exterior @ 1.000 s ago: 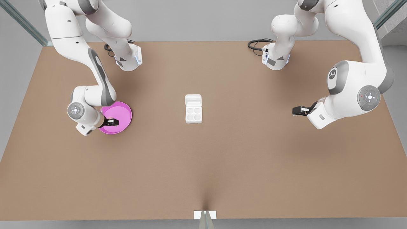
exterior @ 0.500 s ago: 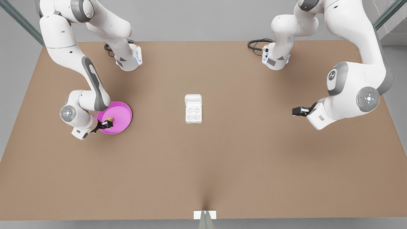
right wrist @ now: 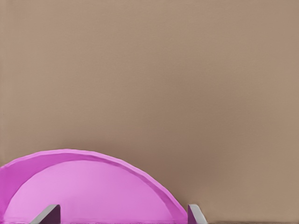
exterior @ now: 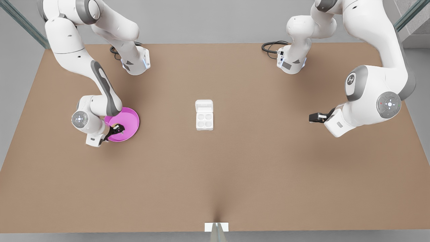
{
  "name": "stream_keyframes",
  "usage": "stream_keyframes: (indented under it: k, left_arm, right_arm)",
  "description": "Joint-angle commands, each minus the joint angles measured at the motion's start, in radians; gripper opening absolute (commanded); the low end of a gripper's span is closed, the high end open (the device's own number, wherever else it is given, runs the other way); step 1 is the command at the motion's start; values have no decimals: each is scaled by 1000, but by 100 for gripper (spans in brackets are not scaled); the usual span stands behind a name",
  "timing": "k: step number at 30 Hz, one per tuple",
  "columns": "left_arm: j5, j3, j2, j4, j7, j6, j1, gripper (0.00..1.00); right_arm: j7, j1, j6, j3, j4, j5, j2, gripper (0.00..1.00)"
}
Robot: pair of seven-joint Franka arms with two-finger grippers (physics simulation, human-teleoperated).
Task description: Pack egg into the box and close the box lid
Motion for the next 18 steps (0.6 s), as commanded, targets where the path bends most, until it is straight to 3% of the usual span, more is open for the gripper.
stream_keyframes:
  k: [1, 6, 13, 18]
  left_arm:
    - [0, 0, -1, 0, -1, 0, 0, 100]
    - [0, 0, 0, 0, -1, 0, 0, 100]
    - [-1, 0, 0, -1, -3, 0, 0, 100]
    - [-1, 0, 0, -1, -3, -1, 0, 100]
  right_arm:
    - [-156, 0, 4, 3, -46, 1, -33, 100]
    - [-182, -31, 14, 1, -132, 1, -102, 100]
    - [-191, -50, 171, -5, -169, -1, -23, 100]
    - [-194, -62, 172, -5, -181, -2, -24, 100]
